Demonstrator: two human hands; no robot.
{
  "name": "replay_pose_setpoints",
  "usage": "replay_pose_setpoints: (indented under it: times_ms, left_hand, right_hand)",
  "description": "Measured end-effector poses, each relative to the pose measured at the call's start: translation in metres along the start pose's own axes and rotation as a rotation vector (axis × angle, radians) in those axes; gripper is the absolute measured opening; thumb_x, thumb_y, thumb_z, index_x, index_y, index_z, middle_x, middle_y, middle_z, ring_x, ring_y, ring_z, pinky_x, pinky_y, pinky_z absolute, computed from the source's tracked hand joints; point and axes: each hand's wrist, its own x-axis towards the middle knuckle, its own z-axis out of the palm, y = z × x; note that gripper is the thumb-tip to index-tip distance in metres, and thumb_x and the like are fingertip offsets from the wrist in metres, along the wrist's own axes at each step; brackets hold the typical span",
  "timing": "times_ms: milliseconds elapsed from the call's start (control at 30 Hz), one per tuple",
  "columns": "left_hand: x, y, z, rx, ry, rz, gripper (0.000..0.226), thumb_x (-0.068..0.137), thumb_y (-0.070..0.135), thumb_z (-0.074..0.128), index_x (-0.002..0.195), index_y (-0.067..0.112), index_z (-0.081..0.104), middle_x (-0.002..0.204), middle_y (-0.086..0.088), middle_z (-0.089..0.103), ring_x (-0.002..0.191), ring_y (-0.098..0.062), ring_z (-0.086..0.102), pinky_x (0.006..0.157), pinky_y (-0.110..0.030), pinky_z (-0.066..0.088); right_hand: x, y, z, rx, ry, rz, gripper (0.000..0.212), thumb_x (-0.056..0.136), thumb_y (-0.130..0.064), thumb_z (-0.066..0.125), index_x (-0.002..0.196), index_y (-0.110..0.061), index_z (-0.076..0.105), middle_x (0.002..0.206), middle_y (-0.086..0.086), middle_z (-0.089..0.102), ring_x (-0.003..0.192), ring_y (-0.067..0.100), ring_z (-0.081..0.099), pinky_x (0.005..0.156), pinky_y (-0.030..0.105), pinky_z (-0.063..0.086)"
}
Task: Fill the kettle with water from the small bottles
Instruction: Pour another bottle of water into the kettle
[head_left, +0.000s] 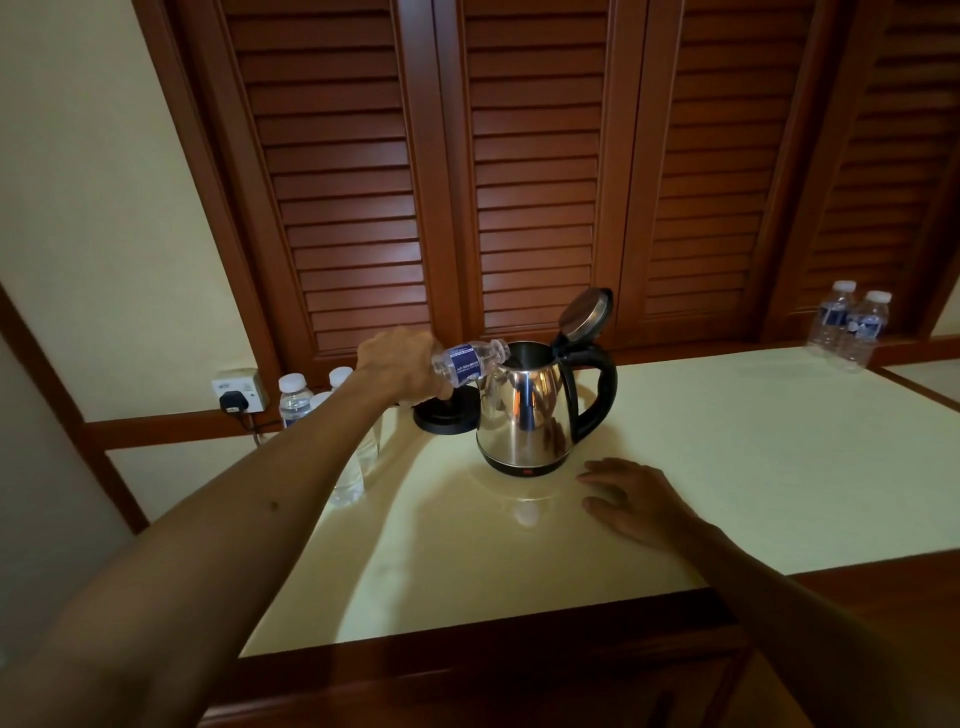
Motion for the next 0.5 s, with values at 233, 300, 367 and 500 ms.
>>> replay_pose_setpoints:
  times_ms: [233,300,367,500]
  left_hand:
    - [0.01,-0.001,0.001,0.013,-0.028,-0.001,0.07,0.07,0.054,0.078,0.131,0.027,0.057,0.114,-0.002,0.066,0.099,-0.023,0.059,0.08,-0.035,0.049]
    - [0.01,0.0,-0.001,0.005,-0.037,-0.005,0.071,0.069,0.054,0.078,0.131,0.027,0.056,0.117,-0.003,0.065,0.103,-0.024,0.06,0.082,-0.036,0.049]
    - [0.01,-0.001,-0.002,0.005,-0.035,-0.009,0.071,0.068,0.054,0.078,0.131,0.027,0.057,0.117,-0.003,0.065,0.103,-0.024,0.06,0.078,-0.034,0.047]
    - [0.011,0.0,-0.003,0.023,-0.041,-0.005,0.071,0.069,0.054,0.078,0.131,0.027,0.057,0.117,-0.002,0.065,0.098,-0.021,0.057,0.075,-0.033,0.043]
  right_hand:
    - [0.001,0.002,0.002,0.018,0.034,-0.016,0.052,0.082,-0.06,0.053,0.128,-0.036,0.059,0.14,-0.013,0.051,0.131,0.009,0.044,0.113,0.039,0.033]
    - [0.002,0.005,0.004,0.01,0.033,-0.012,0.06,0.078,-0.068,0.045,0.128,-0.037,0.058,0.14,-0.015,0.05,0.131,0.008,0.043,0.113,0.04,0.033]
    - [0.002,0.006,0.005,0.014,0.029,-0.02,0.059,0.08,-0.067,0.046,0.129,-0.037,0.058,0.14,-0.015,0.05,0.132,0.008,0.042,0.113,0.041,0.033]
    - [0.002,0.005,0.004,0.0,0.04,-0.037,0.049,0.084,-0.058,0.054,0.128,-0.037,0.058,0.14,-0.016,0.05,0.131,0.006,0.043,0.112,0.043,0.034]
